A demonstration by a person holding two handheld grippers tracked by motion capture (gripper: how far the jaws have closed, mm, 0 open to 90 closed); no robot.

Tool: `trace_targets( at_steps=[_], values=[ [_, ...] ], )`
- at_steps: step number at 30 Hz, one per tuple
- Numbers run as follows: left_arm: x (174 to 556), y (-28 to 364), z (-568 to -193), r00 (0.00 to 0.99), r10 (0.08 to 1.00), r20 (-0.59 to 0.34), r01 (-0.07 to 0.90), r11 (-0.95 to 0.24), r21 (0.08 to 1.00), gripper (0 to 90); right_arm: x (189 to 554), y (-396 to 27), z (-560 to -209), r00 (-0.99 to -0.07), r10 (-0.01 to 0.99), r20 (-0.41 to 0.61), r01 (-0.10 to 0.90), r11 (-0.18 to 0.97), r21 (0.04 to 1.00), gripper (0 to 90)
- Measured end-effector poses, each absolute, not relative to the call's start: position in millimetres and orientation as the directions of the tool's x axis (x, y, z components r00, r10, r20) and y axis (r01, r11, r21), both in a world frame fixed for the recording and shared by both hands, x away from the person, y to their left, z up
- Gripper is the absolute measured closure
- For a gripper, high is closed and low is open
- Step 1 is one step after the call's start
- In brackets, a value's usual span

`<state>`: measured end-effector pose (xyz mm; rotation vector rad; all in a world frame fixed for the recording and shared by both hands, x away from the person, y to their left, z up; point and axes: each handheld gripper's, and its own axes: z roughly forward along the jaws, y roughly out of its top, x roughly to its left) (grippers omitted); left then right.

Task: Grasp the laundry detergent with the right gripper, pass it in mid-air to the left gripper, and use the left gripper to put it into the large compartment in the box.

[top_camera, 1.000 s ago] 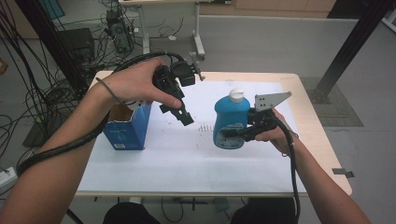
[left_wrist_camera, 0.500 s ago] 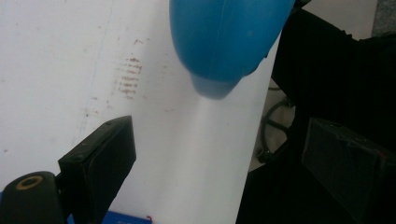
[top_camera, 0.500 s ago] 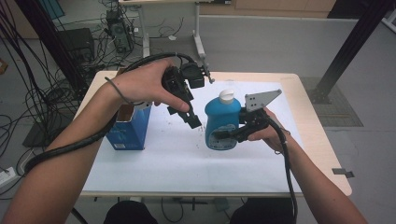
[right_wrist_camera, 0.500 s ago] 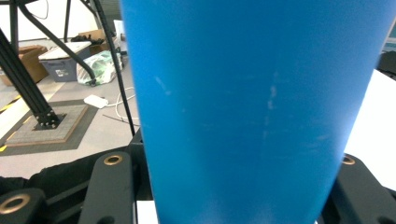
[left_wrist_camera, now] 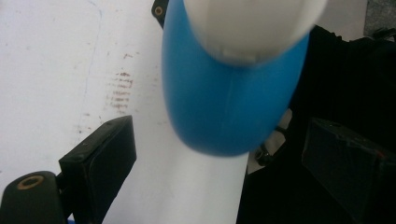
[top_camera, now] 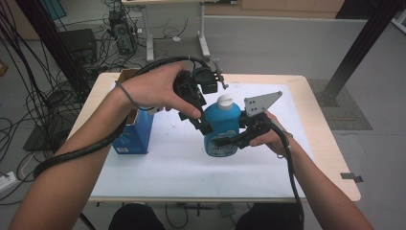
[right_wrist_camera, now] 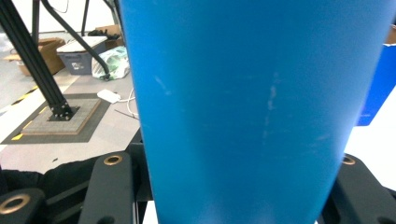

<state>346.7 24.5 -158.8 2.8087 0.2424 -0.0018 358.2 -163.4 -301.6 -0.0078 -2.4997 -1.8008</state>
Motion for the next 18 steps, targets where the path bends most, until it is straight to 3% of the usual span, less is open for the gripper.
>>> trace_targets(
  at_steps=[18],
  values=[
    [339.8,8.9,-160.1,0.991,0.129,-0.037,0.135,-0.940,0.315,10.1,354.0,-144.4,-296.9,-0.994,-0.099,0.036,0.002,0.328,0.945,44.2]
  ],
)
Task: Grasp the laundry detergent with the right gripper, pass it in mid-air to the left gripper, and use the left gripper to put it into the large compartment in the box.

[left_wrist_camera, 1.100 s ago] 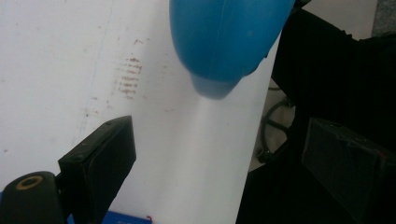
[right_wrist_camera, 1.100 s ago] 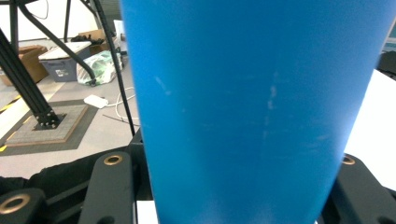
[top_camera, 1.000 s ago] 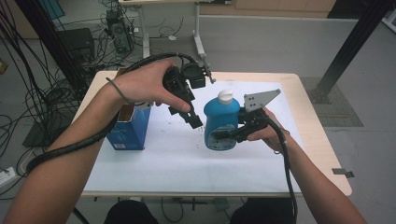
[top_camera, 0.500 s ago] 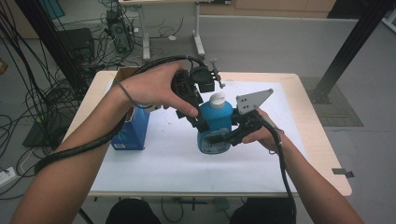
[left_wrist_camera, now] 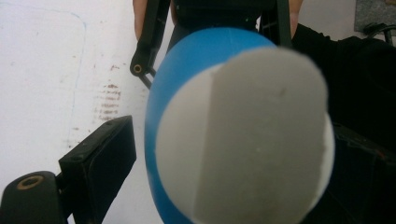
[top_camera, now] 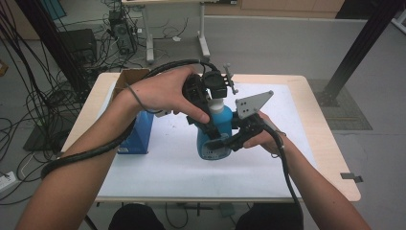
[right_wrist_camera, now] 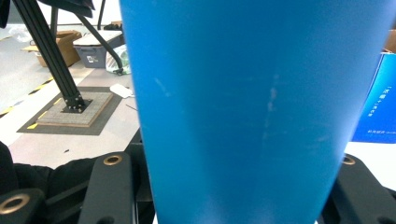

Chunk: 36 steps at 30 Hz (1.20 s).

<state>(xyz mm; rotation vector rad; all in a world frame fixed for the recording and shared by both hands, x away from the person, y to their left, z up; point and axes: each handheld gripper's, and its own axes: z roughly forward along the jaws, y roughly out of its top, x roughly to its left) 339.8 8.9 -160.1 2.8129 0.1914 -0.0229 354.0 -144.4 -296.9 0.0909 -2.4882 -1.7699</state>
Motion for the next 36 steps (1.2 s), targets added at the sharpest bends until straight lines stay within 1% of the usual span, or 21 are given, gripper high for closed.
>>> trace_targets(
  at_steps=[36],
  values=[
    [339.9,8.0,-161.7,0.991,0.128,-0.042,0.135,-0.939,0.316,10.0,353.9,-141.3,-298.6,-0.994,-0.099,0.040,0.005,0.333,0.943,44.3]
  ],
)
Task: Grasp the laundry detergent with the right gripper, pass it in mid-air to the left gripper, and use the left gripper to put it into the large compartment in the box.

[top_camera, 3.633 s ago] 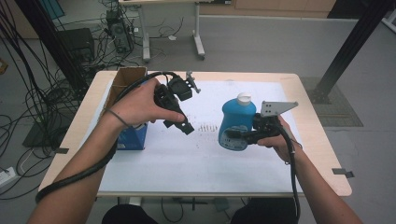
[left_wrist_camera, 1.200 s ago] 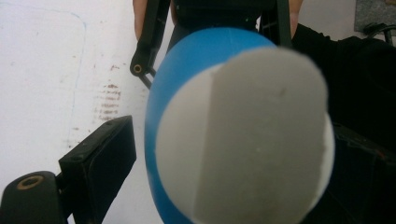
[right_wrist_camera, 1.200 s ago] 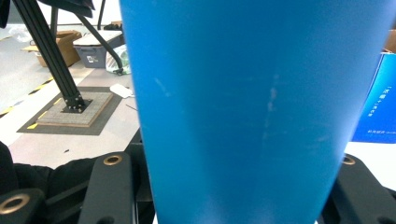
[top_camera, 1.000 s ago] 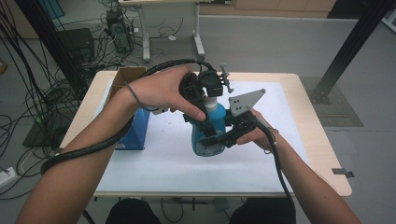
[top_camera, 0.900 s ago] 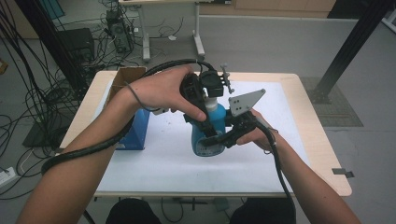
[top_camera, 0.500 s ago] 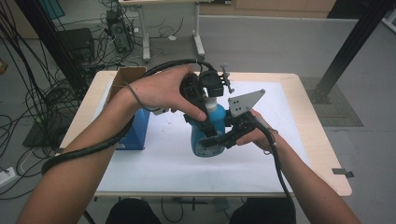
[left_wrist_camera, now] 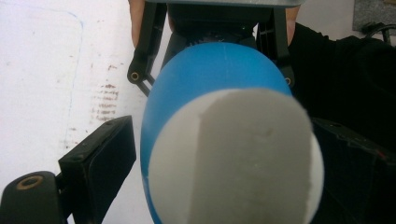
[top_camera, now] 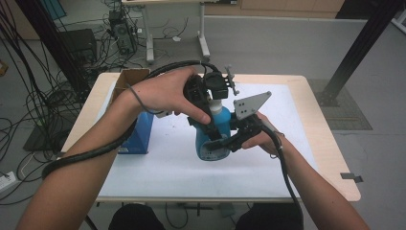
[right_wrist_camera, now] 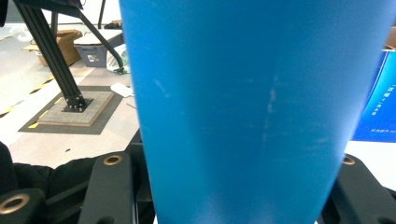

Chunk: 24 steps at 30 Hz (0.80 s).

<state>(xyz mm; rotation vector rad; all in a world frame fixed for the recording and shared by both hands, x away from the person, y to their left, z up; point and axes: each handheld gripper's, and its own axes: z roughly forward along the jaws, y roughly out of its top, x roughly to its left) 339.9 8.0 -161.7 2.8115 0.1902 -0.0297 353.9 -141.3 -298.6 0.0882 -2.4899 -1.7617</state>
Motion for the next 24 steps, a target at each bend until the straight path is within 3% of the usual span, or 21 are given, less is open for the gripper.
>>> trace_targets(
  at_steps=[24],
  values=[
    [339.9,13.0,-161.8,0.990,0.139,-0.038,0.144,-0.938,0.317,10.0,354.6,-139.6,-298.6,-0.994,-0.100,0.043,0.007,0.338,0.941,44.3]
  ],
)
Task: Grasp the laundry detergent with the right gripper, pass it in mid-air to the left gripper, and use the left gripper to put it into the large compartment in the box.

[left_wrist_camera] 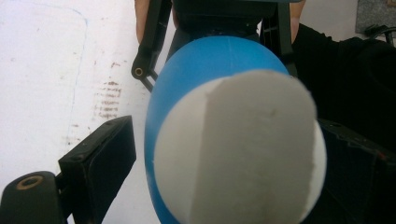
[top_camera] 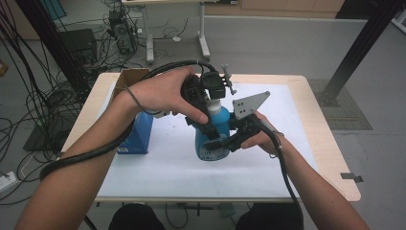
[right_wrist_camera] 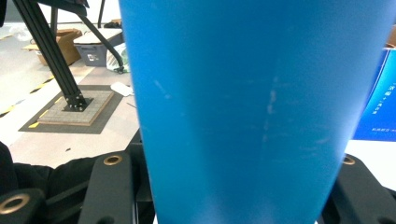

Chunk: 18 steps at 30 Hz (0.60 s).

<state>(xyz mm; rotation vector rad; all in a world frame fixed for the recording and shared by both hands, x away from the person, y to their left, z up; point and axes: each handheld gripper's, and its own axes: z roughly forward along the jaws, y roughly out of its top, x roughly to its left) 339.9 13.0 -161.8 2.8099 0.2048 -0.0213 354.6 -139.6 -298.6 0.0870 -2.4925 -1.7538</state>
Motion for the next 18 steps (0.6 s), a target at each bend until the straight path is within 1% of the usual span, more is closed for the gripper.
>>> trace_targets(
  at_steps=[18],
  values=[
    [340.9,15.0,-160.3,0.989,0.140,-0.040,0.145,-0.935,0.322,10.0,355.8,-138.2,-298.6,-0.994,-0.101,0.044,0.007,0.340,0.940,44.3]
  ],
)
